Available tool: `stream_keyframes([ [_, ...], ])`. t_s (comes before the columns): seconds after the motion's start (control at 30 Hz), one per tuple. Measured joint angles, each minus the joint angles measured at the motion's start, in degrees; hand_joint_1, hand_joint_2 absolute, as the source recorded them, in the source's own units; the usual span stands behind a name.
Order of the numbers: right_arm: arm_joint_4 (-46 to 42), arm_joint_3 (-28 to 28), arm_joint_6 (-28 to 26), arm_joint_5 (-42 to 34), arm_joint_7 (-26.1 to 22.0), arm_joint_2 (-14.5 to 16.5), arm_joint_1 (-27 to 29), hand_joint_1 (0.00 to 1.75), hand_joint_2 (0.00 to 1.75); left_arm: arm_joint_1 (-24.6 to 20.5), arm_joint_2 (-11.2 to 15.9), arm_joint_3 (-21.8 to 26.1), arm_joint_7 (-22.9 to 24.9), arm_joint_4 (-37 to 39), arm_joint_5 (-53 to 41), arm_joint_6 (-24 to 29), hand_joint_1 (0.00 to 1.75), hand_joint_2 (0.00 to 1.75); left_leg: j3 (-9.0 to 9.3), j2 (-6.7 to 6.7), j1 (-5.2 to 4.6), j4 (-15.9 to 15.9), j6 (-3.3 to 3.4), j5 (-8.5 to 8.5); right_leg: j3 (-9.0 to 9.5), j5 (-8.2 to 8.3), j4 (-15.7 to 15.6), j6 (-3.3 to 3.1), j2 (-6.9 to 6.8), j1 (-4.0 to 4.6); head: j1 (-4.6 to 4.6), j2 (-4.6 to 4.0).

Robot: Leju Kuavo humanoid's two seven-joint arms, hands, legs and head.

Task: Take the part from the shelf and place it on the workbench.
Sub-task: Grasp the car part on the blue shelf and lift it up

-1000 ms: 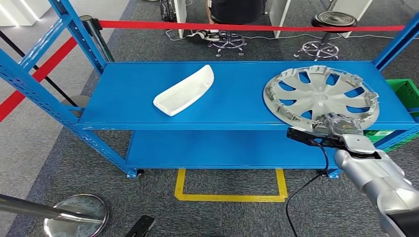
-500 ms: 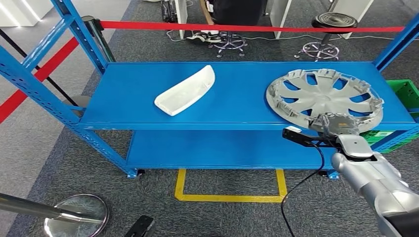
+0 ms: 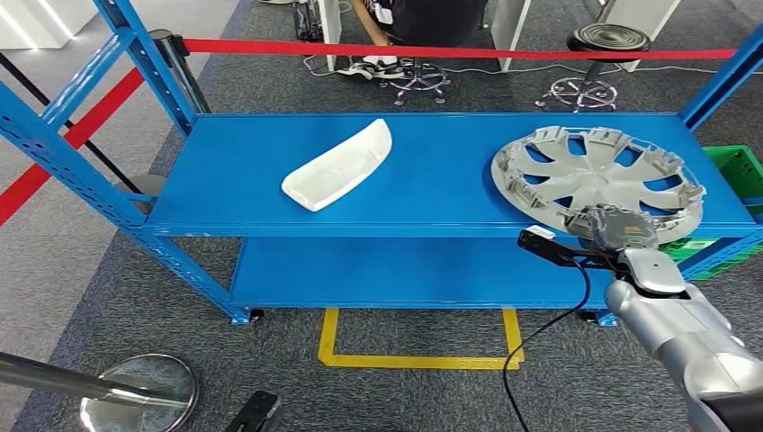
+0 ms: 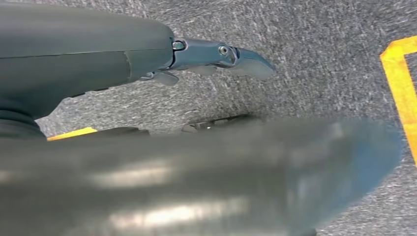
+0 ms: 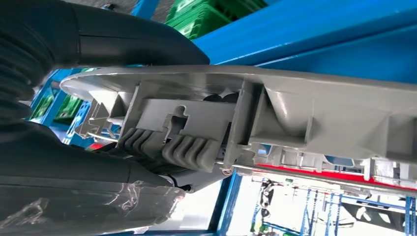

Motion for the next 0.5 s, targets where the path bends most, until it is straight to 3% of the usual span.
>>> stream_keyframes([
  [0.2,-4.6,-4.0,1.5,-9.7,-7.3,0.3,2.4,1.75,1.75,0.0,0.0,1.0,-0.5,0.0,0.8,0.8,0.0,1.75,-0.02,0.0,0.01,0.0,0.0,0.0,0.0,0.0,0.0,0.0,0.0,-0.01,0.0,0.0],
  [0.33,-11.4,-7.8,7.8,-24.5,-12.9,1.3,4.4,1.75,1.75,0.1,0.0,2.2,-1.1,0.0,1.3,1.2,0.0,1.75,-0.01,0.01,0.01,0.0,0.0,0.0,0.0,0.0,0.0,0.0,0.03,-0.01,-0.01,0.0],
  [0.5,-22.7,-12.2,15.6,-44.3,-16.2,2.4,6.9,1.75,1.75,0.0,0.0,3.8,-4.9,0.0,2.6,0.8,0.0,1.75,0.16,0.09,0.01,0.0,-0.04,-0.03,0.12,0.01,0.0,-0.02,0.21,0.0,-0.01,0.0],
])
